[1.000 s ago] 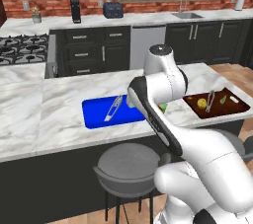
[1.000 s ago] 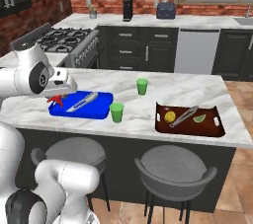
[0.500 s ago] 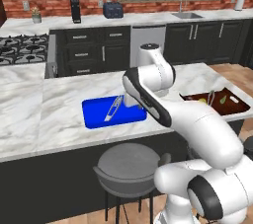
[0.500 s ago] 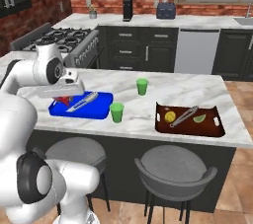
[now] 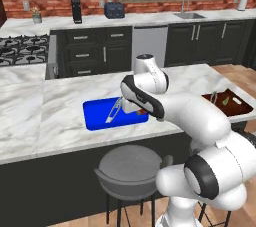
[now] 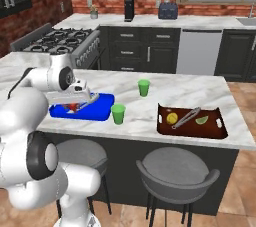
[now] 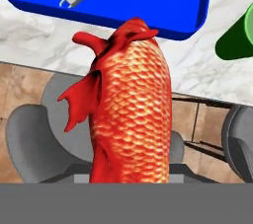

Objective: Gather the lemon wedge and lemon from the fridge and place them on a tray on the dining counter. Then gather the fishs from the fridge and place them on the other tray.

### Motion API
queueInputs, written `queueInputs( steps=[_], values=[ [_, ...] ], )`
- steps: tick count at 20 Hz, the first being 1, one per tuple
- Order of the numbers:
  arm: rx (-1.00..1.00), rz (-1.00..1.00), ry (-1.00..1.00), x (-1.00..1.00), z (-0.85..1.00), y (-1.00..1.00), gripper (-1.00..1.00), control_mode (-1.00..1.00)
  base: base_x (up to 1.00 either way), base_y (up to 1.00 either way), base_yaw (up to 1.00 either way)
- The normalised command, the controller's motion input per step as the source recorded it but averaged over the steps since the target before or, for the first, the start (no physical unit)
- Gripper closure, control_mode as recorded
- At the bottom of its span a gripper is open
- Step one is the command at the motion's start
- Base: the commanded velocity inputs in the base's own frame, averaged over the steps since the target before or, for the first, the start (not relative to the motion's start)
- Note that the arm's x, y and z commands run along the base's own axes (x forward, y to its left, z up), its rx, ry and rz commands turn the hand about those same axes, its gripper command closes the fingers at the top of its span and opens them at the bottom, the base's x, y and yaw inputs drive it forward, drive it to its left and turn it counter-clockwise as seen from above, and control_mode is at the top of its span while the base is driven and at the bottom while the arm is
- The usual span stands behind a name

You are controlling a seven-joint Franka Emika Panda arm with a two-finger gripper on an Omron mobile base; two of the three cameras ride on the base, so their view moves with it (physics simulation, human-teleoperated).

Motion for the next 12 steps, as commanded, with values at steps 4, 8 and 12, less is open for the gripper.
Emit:
queueInputs(
  steps=[4,8,12],
  values=[
    [0.00,0.00,0.00,0.22,-0.43,-0.01,1.00,-1.00,0.00,0.00,0.00],
    [0.00,0.00,0.00,0.26,-0.32,-0.02,1.00,-1.00,0.00,0.00,0.00],
    [0.00,0.00,0.02,0.40,-0.15,-0.05,1.00,-1.00,0.00,0.00,0.00]
  ],
)
